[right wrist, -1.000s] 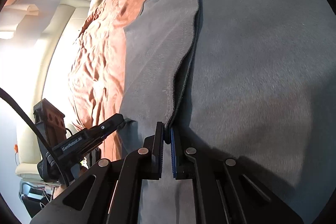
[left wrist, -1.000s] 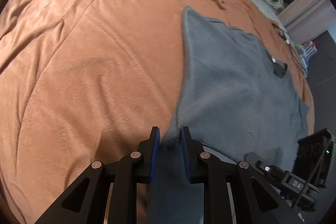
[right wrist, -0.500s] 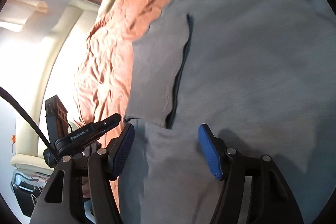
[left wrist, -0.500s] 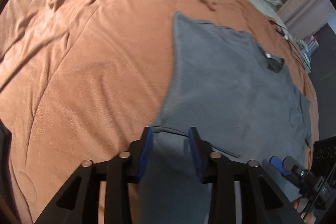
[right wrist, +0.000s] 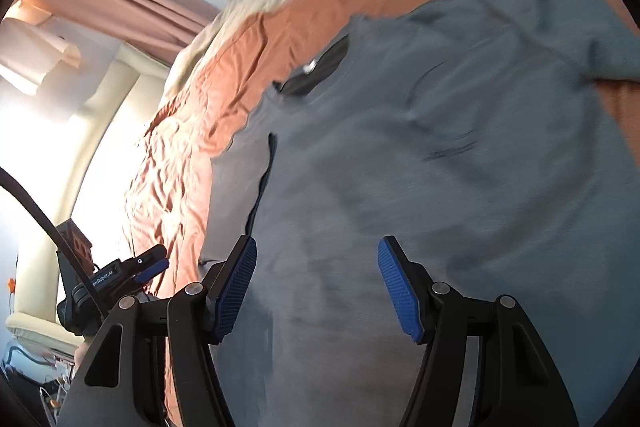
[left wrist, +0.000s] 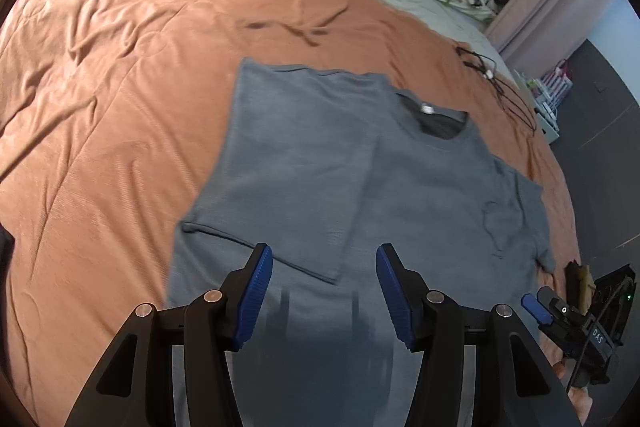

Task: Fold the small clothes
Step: 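Open both grippers and lift them away from the shirt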

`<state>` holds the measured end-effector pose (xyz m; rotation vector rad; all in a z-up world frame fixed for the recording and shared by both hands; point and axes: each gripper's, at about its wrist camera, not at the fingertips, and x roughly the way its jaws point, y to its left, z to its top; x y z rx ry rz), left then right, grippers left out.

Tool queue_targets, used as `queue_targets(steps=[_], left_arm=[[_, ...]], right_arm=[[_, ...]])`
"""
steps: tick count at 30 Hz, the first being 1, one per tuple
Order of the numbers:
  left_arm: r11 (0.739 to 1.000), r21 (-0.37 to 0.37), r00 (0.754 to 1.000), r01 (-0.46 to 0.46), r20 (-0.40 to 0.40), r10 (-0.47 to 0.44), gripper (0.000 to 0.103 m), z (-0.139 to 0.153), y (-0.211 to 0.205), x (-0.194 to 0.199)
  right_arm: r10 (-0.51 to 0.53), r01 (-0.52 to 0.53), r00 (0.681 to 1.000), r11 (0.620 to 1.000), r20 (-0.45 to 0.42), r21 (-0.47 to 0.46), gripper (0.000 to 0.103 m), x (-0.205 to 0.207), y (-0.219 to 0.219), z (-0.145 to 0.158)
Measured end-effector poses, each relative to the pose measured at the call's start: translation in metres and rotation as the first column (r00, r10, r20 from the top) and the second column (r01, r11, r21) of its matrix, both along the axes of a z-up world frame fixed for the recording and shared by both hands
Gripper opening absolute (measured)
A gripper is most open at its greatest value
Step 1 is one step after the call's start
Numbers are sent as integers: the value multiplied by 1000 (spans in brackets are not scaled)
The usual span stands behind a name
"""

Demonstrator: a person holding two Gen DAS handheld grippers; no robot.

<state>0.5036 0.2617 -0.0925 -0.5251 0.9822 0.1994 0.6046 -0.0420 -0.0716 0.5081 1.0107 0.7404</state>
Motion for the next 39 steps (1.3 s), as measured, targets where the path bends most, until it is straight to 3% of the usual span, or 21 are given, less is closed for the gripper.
queue_targets(steps=[3,5,8,10,15,20,22,25,30,36,39], left_arm=[[1000,15,999,25,33,-25,59,11,-20,1],[998,51,998,40,50,-42,59,19,-34,2],[993,96,993,64,90,-72,65,31,-56,5],[991,112,988,78,126,-92,75,39,-72,5],[985,124,973,116,186,-138,77,50,-110,11],[975,96,963,199,164,-212,79,53,-145,30],[972,81,958,221,169,-232,89,56,-159,36],[962,134,948,238,181,-260,103,64,-182,43],[952,141,942,273,161,-294,103,63,-211,60],[946,136,935,294,163,-314,103,58,-239,76],[935,180,931,305,149,-333,103,55,-254,85]], right_arm=[[-63,64,998,997,29,-52,62,-9,-23,9],[-91,93,995,994,34,-52,79,-12,-38,15],[-147,150,988,986,55,-70,92,-20,-63,23],[-169,172,984,982,51,-74,95,-23,-78,25],[-208,209,977,978,55,-24,95,-32,-118,35],[-215,216,974,976,71,-3,96,-33,-143,31],[-217,219,974,975,62,-28,96,-29,-155,32],[-242,246,968,967,69,-66,96,-27,-168,35],[-293,298,954,949,67,-98,97,-25,-187,42],[-345,345,938,938,24,-40,97,-20,-203,32],[-352,352,936,936,-11,-3,97,-14,-208,19]])
